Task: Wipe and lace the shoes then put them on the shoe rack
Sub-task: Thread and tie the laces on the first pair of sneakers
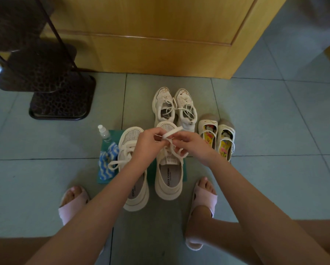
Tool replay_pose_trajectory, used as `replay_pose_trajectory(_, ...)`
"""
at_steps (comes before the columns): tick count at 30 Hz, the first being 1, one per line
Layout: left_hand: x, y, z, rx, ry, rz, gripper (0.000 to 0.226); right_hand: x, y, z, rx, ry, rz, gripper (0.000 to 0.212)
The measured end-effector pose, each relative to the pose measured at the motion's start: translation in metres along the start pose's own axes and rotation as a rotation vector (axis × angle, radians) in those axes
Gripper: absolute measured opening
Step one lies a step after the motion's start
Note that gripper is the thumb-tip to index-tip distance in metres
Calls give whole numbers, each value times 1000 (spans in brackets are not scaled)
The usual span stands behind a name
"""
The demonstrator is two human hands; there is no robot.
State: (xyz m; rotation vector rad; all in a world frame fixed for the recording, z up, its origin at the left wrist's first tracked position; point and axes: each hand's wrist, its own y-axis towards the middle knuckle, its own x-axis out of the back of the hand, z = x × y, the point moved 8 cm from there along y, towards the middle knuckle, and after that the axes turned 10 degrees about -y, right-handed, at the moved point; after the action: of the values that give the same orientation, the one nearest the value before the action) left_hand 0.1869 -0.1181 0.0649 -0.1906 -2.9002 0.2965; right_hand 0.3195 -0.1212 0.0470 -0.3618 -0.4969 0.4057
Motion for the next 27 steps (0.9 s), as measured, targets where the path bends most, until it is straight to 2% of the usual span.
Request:
replay_pose_trajectory(6, 2, -2, 4, 42, -152, -5, 21, 1, 0, -3, -24, 74, 55, 19)
replay_pose_trajectory(11, -1, -4, 8, 105, -255, 52, 19, 10, 3, 2, -11, -21, -30, 17)
replay_pose_trajectory(14, 1, -6, 9, 112, -315, 22, 19, 15, 5, 7, 20, -181, -122, 14)
replay_pose_trajectory(18, 2, -8, 9, 130, -383, -20, 21, 25, 7, 6, 51, -547, -207, 8)
replay_pose_trajectory(21, 8, -8, 17, 179, -436, -76, 18, 57, 2, -17, -82, -623, -343, 2)
replay_pose_trajectory(24, 9, -8, 24, 209, -425, -69, 16, 76, -2, -41, -168, -673, -393, 21)
replay_pose_trajectory(27, 1, -9, 22, 219, -425, -29, 16, 54, 5, -41, -75, -663, -232, 39)
